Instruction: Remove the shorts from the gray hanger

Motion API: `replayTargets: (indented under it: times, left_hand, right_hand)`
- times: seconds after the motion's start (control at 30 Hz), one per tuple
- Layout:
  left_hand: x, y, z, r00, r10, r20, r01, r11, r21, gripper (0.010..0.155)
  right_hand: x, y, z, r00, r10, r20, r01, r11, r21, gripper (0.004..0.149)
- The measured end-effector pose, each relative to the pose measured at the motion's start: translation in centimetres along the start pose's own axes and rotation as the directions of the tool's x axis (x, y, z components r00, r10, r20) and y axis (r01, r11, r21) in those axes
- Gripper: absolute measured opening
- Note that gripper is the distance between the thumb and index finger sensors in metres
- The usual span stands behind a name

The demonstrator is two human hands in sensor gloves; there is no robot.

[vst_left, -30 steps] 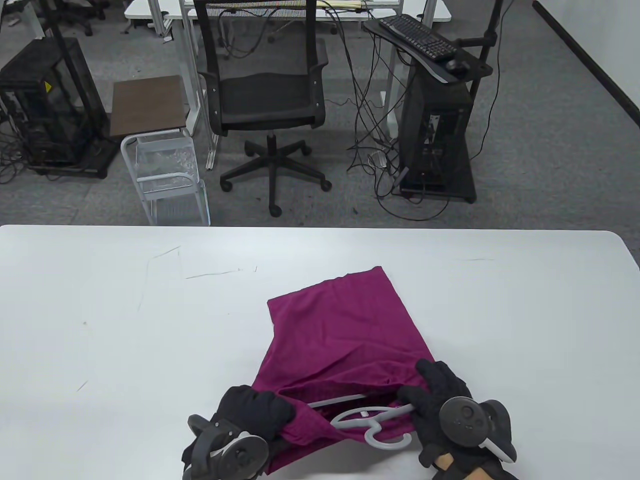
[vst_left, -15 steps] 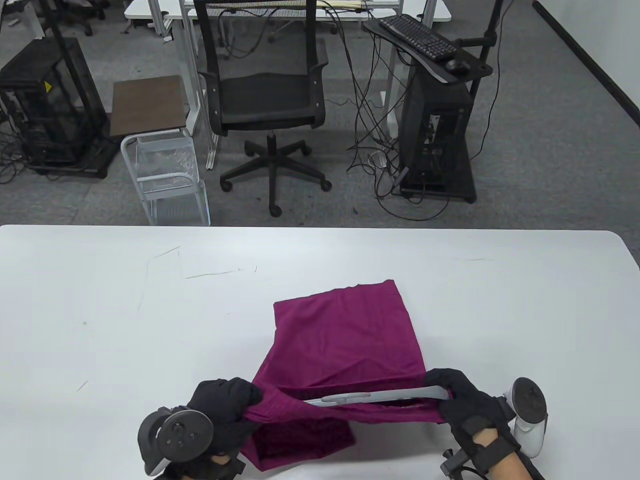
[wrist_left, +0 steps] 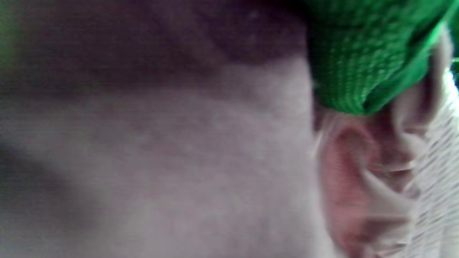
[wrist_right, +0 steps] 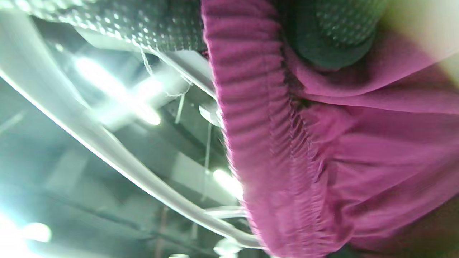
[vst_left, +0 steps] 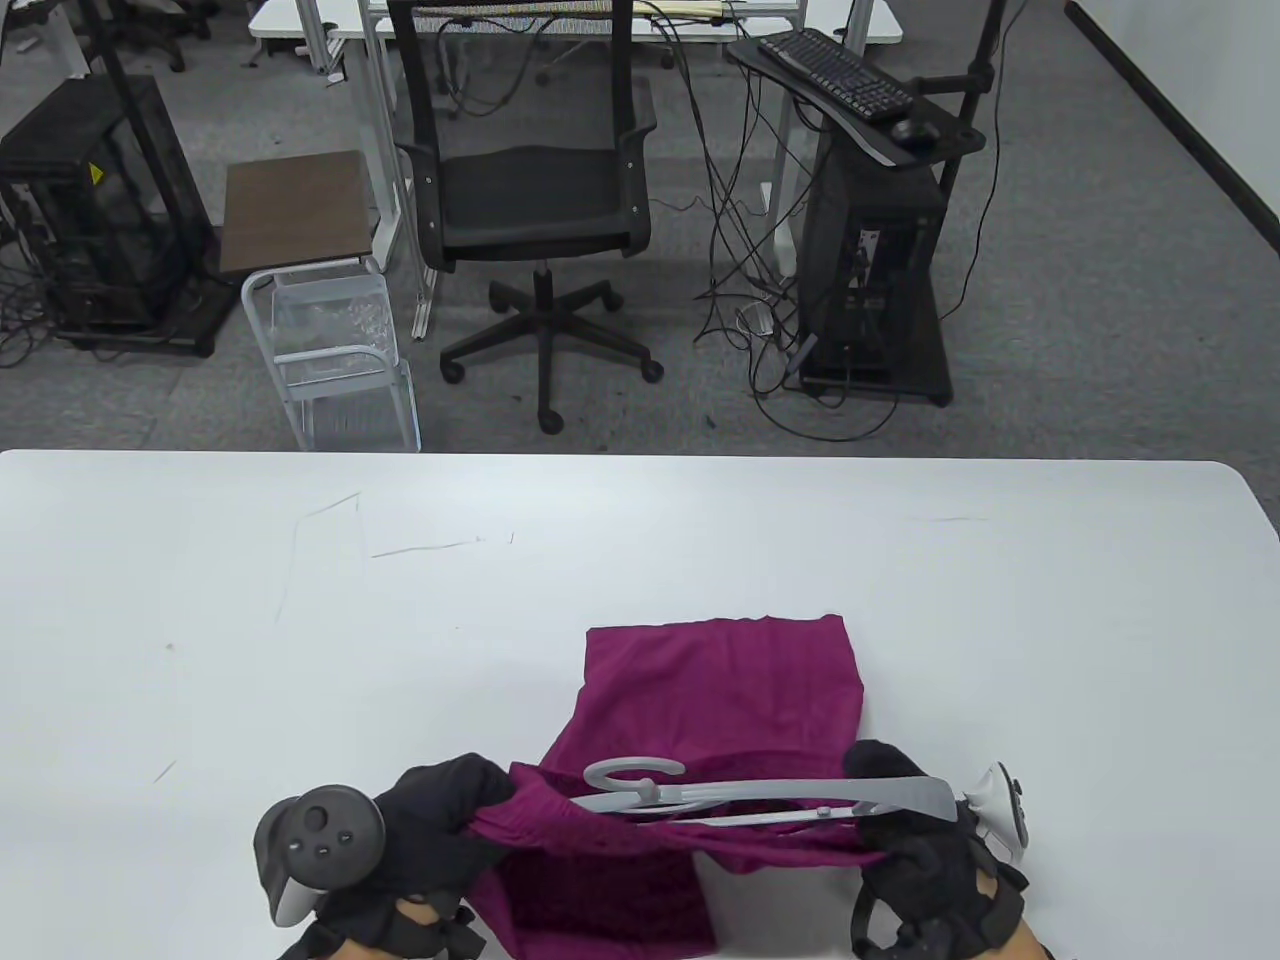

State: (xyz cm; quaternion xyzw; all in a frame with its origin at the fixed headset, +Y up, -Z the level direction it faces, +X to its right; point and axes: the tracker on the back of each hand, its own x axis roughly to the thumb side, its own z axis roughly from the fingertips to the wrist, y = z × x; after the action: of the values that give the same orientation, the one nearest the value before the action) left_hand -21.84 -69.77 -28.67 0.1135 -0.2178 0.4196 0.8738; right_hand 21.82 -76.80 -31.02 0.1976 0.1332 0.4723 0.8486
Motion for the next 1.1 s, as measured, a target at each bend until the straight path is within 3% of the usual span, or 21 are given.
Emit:
replayTargets:
  times: [0.1, 0.23, 0.3, 0.37, 0.4, 0.43, 0.47, 0.63, 0.77, 0.93, 1.0, 1.1]
  left_hand:
    - [-0.3, 0.0, 0.1, 1.0, -0.006, -0.021, 0.006, 1.0, -0.004, 0.035]
    - [-1.4, 0.7, 0.4, 0.997, -0.001, -0.078, 0.003, 1.0, 0.022, 0.035]
    - [-1.9, 1.1, 0.5, 0.993, -0.002, -0.114, 0.005, 1.0, 0.03, 0.035]
    - [-2.4, 1.4, 0.6, 0.988, -0.023, -0.152, 0.027, 0.999, 0.022, 0.035]
    - [-2.5, 1.6, 0.7, 0.985, -0.048, -0.168, 0.051, 0.999, 0.01, 0.035]
    - [-2.5, 1.6, 0.7, 0.98, -0.089, -0.181, 0.089, 0.996, -0.005, 0.035]
    - [-2.5, 1.6, 0.7, 0.977, -0.112, -0.182, 0.109, 0.994, -0.023, 0.035]
    - [-2.5, 0.5, 0.3, 0.97, -0.179, -0.163, 0.156, 0.977, -0.146, 0.036]
    - [-2.5, -0.4, 0.0, 0.981, -0.116, -0.157, 0.084, 0.977, -0.198, 0.039]
    - [-3.5, 0.1, 0.3, 0.981, 0.071, -0.179, -0.096, 0.986, -0.133, 0.056]
    - [-4.0, 0.8, 0.6, 0.945, 0.252, -0.206, -0.262, 0.965, -0.019, 0.041]
    - [-4.6, 2.1, 1.1, 0.921, 0.294, -0.256, -0.277, 0.956, 0.101, 0.038]
  right_hand:
    - [-0.1, 0.4, 0.1, 0.962, 0.265, -0.059, -0.267, 0.964, -0.012, 0.047]
    - [0.0, -0.3, 0.5, 0.867, 0.468, -0.171, -0.486, 0.87, -0.08, 0.072]
    - [0.5, -0.8, 0.8, 0.792, 0.567, -0.225, -0.604, 0.782, -0.155, 0.081]
    - [1.3, -1.2, 1.1, 0.626, 0.728, -0.279, -0.78, 0.594, -0.198, 0.088]
    - [1.8, -1.2, 1.2, 0.495, 0.818, -0.295, -0.868, 0.451, -0.207, 0.093]
    - [2.3, -1.2, 1.3, 0.396, 0.87, -0.294, -0.915, 0.349, -0.202, 0.099]
    - [2.6, -1.1, 1.3, 0.361, 0.888, -0.284, -0.928, 0.312, -0.203, 0.101]
    - [3.5, 0.0, 1.0, 0.278, 0.949, -0.149, -0.955, 0.256, -0.152, 0.093]
    - [3.0, 1.6, 0.4, 0.147, 0.988, -0.05, -0.986, 0.142, -0.082, 0.072]
    - [2.9, 2.0, 0.1, 0.151, 0.987, -0.057, -0.978, 0.141, -0.152, 0.047]
    - [3.2, 1.6, 0.1, 0.178, 0.981, -0.073, -0.968, 0.162, -0.191, 0.046]
    - [3.9, 1.1, 0.4, 0.207, 0.974, -0.095, -0.956, 0.18, -0.232, 0.046]
